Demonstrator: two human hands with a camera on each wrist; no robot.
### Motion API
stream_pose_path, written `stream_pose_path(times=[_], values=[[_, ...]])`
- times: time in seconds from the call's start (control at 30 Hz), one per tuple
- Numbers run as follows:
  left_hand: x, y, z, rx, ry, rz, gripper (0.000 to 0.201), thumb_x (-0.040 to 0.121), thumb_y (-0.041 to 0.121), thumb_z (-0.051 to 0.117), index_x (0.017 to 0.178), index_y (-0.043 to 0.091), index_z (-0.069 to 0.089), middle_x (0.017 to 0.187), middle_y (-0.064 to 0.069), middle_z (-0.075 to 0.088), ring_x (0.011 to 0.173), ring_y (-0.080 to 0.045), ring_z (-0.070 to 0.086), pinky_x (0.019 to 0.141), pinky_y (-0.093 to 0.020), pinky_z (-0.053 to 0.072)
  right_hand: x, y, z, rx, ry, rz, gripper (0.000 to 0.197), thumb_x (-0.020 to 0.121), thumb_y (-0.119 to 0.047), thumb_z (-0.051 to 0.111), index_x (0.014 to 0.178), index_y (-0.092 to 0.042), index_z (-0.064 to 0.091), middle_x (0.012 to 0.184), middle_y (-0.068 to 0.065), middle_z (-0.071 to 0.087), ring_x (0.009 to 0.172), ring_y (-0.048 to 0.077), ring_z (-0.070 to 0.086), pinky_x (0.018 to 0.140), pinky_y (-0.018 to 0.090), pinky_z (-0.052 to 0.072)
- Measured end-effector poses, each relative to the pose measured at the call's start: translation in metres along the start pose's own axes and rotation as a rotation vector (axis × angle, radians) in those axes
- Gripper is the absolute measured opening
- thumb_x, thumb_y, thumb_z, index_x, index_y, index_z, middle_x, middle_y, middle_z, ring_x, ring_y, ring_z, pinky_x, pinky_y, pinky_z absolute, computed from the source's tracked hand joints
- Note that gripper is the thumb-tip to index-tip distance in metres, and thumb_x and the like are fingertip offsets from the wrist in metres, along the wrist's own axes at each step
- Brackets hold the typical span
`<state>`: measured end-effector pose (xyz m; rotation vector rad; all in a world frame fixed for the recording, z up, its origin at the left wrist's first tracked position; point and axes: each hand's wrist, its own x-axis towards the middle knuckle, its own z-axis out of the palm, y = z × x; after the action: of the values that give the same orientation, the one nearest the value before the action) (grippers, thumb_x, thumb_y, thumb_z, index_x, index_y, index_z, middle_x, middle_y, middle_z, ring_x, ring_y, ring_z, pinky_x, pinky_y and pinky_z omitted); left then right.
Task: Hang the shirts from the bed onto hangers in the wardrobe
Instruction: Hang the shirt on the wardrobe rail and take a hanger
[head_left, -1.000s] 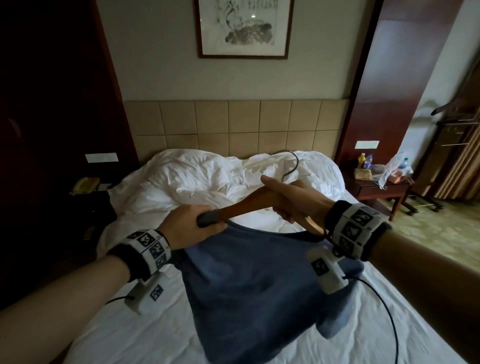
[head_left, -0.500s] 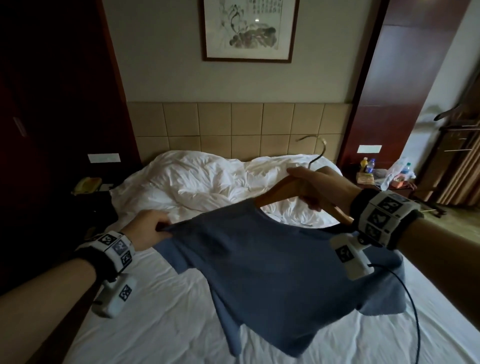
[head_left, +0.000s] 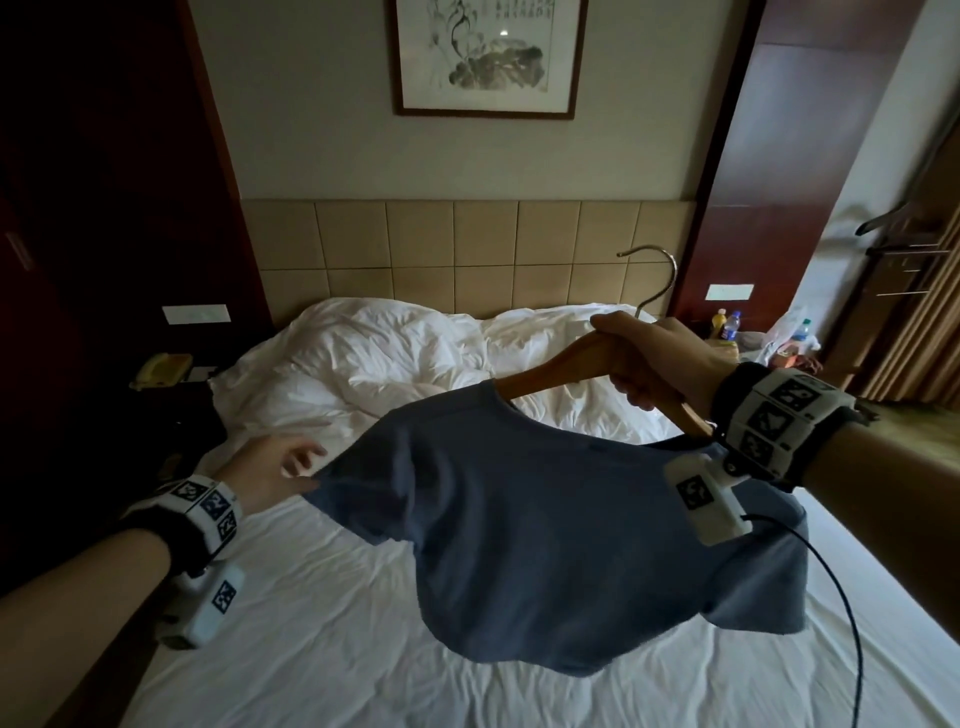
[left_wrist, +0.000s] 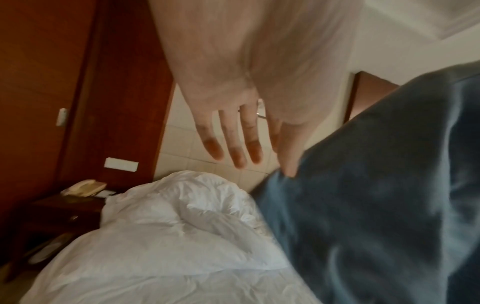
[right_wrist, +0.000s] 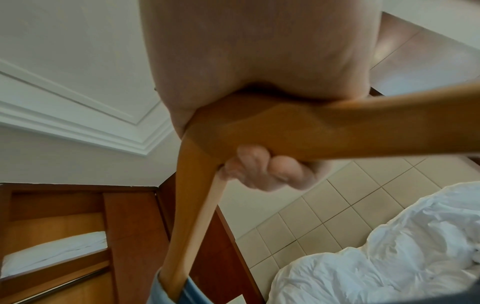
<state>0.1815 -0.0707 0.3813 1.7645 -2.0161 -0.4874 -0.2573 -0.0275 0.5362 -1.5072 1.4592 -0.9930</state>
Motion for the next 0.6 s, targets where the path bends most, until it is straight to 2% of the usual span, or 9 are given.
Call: stream_pose_path(times=[0.07,0.13,0.23,0.27,0.33,0.43,0.53,0.57,0.6], values=[[0.002,0.027,0.001,-0.06,-0.019,0.103,0.059,0.074,0.007,0.083,0.124,0.023,0.058,0.119,-0.001,0.061,0.113,-0.022,0.059,0.096,-0.029,0.046,0.003,-0.003,0.007,-0.013,-0.016,-0.001,0.052,0.09,-0.051,0.06,0.084,-0.001,0.074,0.062,0.015,0.058,0.051,0.025,0.05,0.052,0.032,0.041],[0.001,0.072,-0.001,-0.12,0.005,0.257,0.073,0.074,0.018,0.084,0.139,0.021,0.048,0.129,0.006,0.053,0.124,-0.012,0.051,0.107,-0.026,0.039,0.006,-0.007,0.018,-0.033,-0.038,-0.002,0.055,0.089,-0.053,0.061,0.086,0.0,0.073,0.065,0.016,0.058,0.051,0.024,0.049,0.051,0.032,0.041],[-0.004,0.154,0.004,-0.209,0.005,0.462,0.076,0.075,0.027,0.084,0.141,0.022,0.046,0.125,0.008,0.057,0.116,-0.003,0.054,0.097,-0.009,0.039,0.012,-0.013,0.039,-0.028,-0.051,-0.002,0.055,0.084,-0.055,0.065,0.095,-0.001,0.073,0.066,0.014,0.059,0.049,0.02,0.05,0.047,0.028,0.041],[-0.003,0.175,0.009,-0.201,-0.005,0.479,0.074,0.076,0.028,0.084,0.14,0.022,0.047,0.123,0.008,0.059,0.112,-0.004,0.056,0.095,-0.011,0.042,0.014,-0.014,0.045,-0.029,-0.053,0.002,0.057,0.082,-0.057,0.065,0.098,-0.002,0.073,0.065,0.012,0.06,0.05,0.019,0.051,0.046,0.028,0.042],[0.0,0.206,0.02,-0.187,0.047,0.444,0.065,0.077,0.033,0.082,0.132,0.022,0.051,0.113,0.009,0.065,0.104,-0.009,0.062,0.093,-0.024,0.048,0.014,-0.019,0.053,-0.044,-0.064,0.0,0.06,0.082,-0.06,0.064,0.097,-0.002,0.072,0.064,0.011,0.061,0.05,0.019,0.053,0.046,0.028,0.043],[0.007,0.229,0.026,-0.145,0.269,0.302,0.031,0.082,0.034,0.073,0.108,0.023,0.062,0.091,0.007,0.069,0.087,-0.016,0.066,0.081,-0.037,0.054,0.01,-0.023,0.055,-0.102,-0.087,-0.03,0.064,0.084,-0.064,0.061,0.09,-0.001,0.072,0.062,0.01,0.064,0.05,0.019,0.057,0.05,0.028,0.048],[0.011,0.238,0.023,-0.066,0.327,0.214,0.006,0.082,0.026,0.063,0.088,0.025,0.065,0.083,0.004,0.068,0.083,-0.022,0.065,0.078,-0.039,0.054,0.006,-0.015,0.047,-0.182,-0.156,-0.126,0.062,0.084,-0.068,0.059,0.093,-0.008,0.075,0.075,0.008,0.074,0.07,0.022,0.071,0.071,0.032,0.058],[0.012,0.238,0.021,-0.054,0.328,0.194,0.002,0.082,0.025,0.062,0.082,0.026,0.063,0.079,0.004,0.067,0.081,-0.023,0.064,0.076,-0.036,0.052,0.005,-0.01,0.042,-0.222,-0.151,-0.159,0.058,0.082,-0.067,0.061,0.094,-0.011,0.075,0.08,0.006,0.075,0.077,0.02,0.072,0.077,0.033,0.058],[0.014,0.236,0.019,-0.045,0.331,0.164,0.007,0.081,0.024,0.062,0.075,0.027,0.06,0.073,0.006,0.064,0.078,-0.022,0.063,0.073,-0.033,0.05,0.005,-0.003,0.036,-0.284,-0.138,-0.186,0.053,0.08,-0.064,0.064,0.094,-0.014,0.076,0.083,0.004,0.075,0.081,0.018,0.071,0.081,0.032,0.056]])
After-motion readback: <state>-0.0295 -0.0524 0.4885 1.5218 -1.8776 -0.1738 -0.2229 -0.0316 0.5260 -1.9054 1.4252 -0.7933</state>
